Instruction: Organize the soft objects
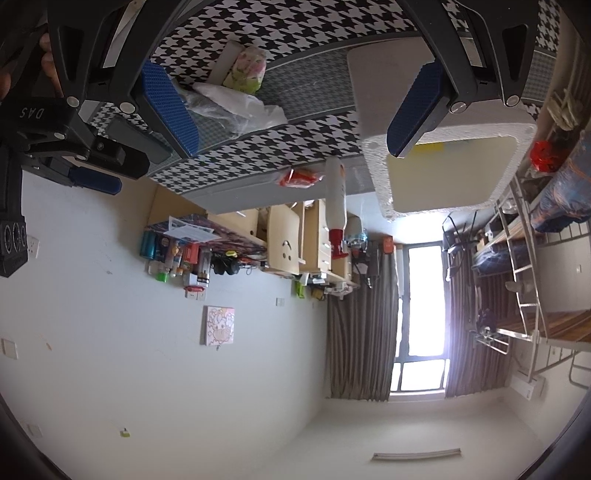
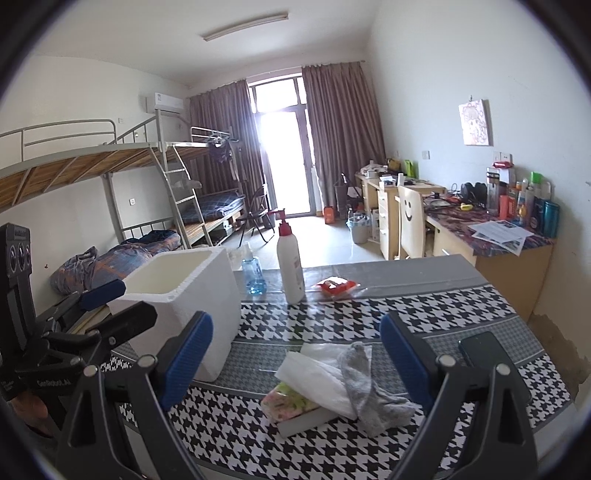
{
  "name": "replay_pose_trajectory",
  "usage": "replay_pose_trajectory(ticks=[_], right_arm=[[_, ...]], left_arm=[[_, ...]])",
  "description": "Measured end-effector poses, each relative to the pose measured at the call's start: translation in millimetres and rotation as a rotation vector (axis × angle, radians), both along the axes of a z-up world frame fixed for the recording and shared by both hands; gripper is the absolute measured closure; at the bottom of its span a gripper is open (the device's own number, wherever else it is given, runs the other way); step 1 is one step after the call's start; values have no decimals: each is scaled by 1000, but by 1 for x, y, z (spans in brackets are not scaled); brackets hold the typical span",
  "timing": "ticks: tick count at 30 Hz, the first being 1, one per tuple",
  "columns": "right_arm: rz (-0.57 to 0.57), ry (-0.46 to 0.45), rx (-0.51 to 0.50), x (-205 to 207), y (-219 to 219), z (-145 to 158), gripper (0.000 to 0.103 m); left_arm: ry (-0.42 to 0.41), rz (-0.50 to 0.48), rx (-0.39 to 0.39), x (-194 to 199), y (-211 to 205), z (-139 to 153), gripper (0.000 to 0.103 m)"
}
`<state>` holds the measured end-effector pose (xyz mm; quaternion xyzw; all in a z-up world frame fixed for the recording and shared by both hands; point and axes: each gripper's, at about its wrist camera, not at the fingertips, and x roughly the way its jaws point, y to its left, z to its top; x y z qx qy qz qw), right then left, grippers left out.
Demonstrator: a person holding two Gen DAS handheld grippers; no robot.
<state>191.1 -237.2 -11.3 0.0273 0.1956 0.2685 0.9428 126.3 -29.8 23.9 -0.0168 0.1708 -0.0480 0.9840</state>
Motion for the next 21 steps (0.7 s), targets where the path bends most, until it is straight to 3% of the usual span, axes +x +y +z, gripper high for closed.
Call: replay_pose_trajectory(ticks=[21], right_arm=[[-30,55,-31,11,-14,-23,9]], left_arm=[[62,-43,26,15,-22,-26,1]])
